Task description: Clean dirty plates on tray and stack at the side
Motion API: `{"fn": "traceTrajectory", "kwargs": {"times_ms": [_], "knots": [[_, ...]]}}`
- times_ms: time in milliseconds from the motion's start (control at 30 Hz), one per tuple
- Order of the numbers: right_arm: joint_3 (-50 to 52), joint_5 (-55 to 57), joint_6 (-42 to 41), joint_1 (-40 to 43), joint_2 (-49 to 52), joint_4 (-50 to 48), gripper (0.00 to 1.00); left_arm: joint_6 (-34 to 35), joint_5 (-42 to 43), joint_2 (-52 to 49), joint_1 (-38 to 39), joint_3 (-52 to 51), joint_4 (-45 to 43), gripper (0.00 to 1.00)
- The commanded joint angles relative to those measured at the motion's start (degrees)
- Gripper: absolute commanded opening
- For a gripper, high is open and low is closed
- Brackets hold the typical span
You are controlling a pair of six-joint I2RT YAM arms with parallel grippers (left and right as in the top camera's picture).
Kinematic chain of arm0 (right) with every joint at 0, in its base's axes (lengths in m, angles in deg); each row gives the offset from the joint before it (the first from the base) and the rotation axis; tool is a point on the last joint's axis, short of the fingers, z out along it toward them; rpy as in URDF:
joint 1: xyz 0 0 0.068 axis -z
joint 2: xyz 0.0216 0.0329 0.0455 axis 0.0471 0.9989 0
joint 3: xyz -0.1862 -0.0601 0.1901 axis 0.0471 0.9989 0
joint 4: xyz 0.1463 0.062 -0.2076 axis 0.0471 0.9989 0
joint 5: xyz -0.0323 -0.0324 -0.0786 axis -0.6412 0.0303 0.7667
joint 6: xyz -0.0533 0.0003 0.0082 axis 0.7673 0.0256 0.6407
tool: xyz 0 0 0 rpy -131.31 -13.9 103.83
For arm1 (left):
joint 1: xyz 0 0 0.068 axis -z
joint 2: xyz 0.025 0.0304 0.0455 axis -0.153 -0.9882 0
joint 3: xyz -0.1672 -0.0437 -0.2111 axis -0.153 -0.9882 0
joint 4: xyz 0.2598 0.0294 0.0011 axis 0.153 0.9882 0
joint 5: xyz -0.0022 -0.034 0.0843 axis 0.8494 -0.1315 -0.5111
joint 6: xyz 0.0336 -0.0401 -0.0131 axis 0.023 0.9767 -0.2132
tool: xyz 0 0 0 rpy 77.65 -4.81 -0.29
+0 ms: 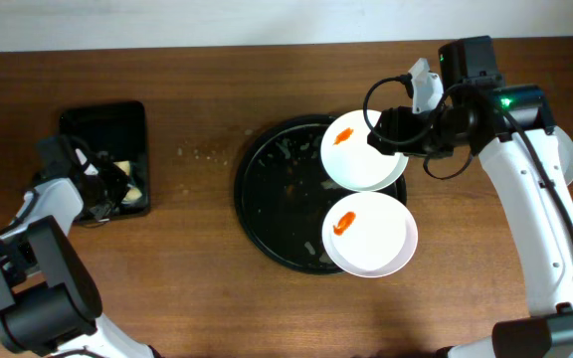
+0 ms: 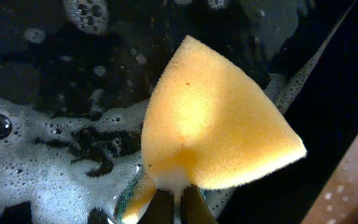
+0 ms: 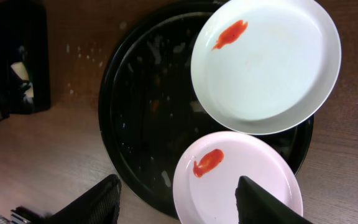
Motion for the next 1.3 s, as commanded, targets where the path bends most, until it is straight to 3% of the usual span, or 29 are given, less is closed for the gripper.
{"fn": "traceTrajectory", "kwargs": {"times_ms": [0, 333, 667, 833, 967, 1067, 1133, 1233, 1267], "knots": [[-0.3, -0.5, 0.4, -0.5, -0.1, 0.0, 0.6, 1.4, 5.7, 0.9, -1.5, 1.2, 0.1, 0.0], [-0.3, -0.5, 0.4, -0.5, -0.1, -0.2, 0.6, 1.4, 4.5, 6.1, -1.6, 1.3, -0.1, 0.0], [-0.3, -0.5, 0.4, -0.5, -0.1, -0.4, 0.61, 1.4, 0.5, -1.8, -1.6, 0.2, 0.6, 0.01], [-0.3, -0.5, 0.4, -0.5, -0.1, -0.5, 0.61, 1.1, 0.6, -2.8, -1.6, 1.0, 1.2, 0.08], [-0.3, -0.5, 0.4, -0.5, -0.1, -0.5, 0.61, -5.0, -1.4, 0.0, -1.5, 6.8, 7.7, 0.11], [-0.3, -0.5, 0.4, -0.5, -0.1, -0.7, 0.61, -9.9, -9.3, 2.2, -0.5, 11.7, 14.1, 0.12], [-0.3, -0.5, 0.4, -0.5, -0.1, -0.7, 0.61, -12.1, -12.3, 2.6, 0.5, 12.0, 15.6, 0.18], [-0.3, -0.5, 0.4, -0.5, -0.1, -0.7, 0.61, -12.6, -16.9, 2.5, 2.7, 11.8, 18.2, 0.41], [-0.3, -0.5, 0.4, -0.5, -0.1, -0.7, 0.61, -13.9, -17.1, 2.5, 3.2, 11.8, 18.1, 0.43]]}}
